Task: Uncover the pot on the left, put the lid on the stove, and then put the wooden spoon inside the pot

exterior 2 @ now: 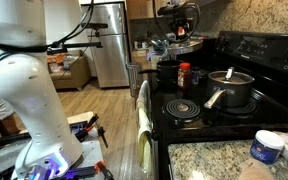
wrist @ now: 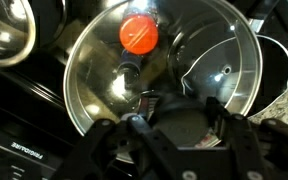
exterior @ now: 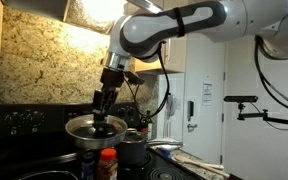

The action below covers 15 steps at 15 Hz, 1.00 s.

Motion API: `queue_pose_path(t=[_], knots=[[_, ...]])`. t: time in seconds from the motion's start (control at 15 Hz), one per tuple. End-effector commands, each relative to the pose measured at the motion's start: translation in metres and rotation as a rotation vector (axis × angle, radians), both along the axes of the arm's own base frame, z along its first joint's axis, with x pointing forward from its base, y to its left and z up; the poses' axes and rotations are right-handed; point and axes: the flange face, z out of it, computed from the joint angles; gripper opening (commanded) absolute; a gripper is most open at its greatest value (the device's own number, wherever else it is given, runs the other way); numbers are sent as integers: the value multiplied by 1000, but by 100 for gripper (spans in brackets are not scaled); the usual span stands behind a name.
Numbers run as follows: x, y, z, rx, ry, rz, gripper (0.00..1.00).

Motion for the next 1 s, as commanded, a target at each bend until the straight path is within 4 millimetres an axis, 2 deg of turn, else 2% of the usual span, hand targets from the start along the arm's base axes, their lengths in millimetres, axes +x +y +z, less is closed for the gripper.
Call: queue_pose_path(t=[0.0, 0.27, 0.47, 0.73, 0.87, 0.93], knots=[[-32, -42, -15, 88, -68, -159, 34], [-66, -91, -46, 153, -138, -329, 34], [-105, -118, -58, 168, -225, -442, 34], [-171, -140, -64, 161, -347, -521, 34], [-209, -143, -71, 175, -352, -551, 34], [-220, -142, -73, 176, -359, -556, 34]])
